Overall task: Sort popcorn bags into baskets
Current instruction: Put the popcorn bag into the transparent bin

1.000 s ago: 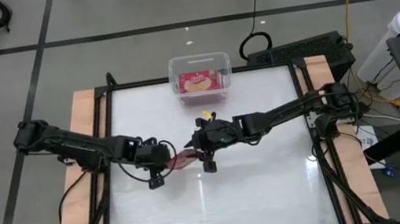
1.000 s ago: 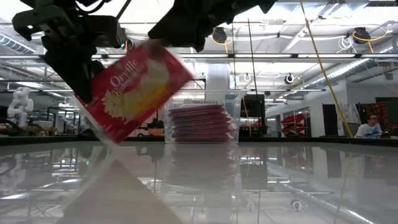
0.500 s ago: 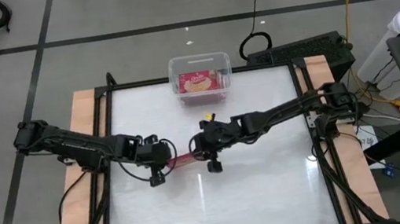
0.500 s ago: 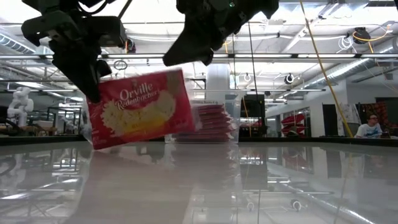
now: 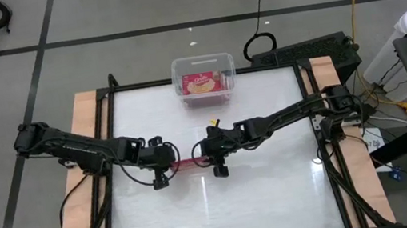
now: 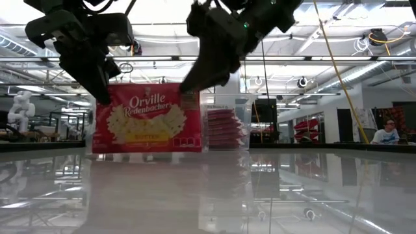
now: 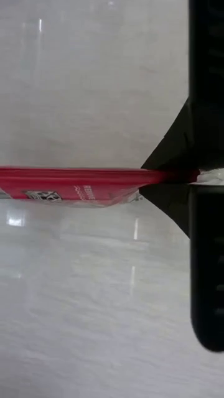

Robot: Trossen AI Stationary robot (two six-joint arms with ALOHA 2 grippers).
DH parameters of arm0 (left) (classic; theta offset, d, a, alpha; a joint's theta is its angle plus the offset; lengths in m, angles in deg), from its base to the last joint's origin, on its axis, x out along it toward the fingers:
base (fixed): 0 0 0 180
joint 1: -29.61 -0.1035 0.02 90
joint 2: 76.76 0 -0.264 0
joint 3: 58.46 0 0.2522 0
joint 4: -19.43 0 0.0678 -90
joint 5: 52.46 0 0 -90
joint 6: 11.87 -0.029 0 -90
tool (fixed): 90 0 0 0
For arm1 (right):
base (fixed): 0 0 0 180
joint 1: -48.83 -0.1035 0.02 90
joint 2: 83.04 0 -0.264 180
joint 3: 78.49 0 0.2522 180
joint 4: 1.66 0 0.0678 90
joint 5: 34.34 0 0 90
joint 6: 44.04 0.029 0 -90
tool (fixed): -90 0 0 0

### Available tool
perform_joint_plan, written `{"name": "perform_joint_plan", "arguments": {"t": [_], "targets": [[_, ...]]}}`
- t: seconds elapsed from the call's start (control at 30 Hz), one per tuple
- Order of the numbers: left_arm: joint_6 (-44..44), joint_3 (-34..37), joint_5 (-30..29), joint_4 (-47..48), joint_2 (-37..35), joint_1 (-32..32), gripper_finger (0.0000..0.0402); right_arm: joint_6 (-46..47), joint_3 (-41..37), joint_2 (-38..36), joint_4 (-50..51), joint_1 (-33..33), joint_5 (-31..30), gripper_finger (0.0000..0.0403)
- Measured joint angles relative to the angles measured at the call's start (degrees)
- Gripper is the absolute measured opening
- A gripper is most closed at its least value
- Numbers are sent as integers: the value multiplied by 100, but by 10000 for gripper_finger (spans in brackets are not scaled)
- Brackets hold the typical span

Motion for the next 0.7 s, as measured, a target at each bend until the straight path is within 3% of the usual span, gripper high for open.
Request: {"name": "perform_joint_plan", "arguments": {"t": [0.23, 0.47, 0.7], "targets": [[-85, 2, -106, -168, 0, 13, 26, -3, -497, 10, -521, 2, 24, 9], [-153, 4, -227, -324, -1, 15, 78, 153, -941, -42, -1285, -2, 37, 2], [147, 4, -1182, -252, -46, 83, 159, 304, -1024, -116, -1120, -27, 32, 1]]}}
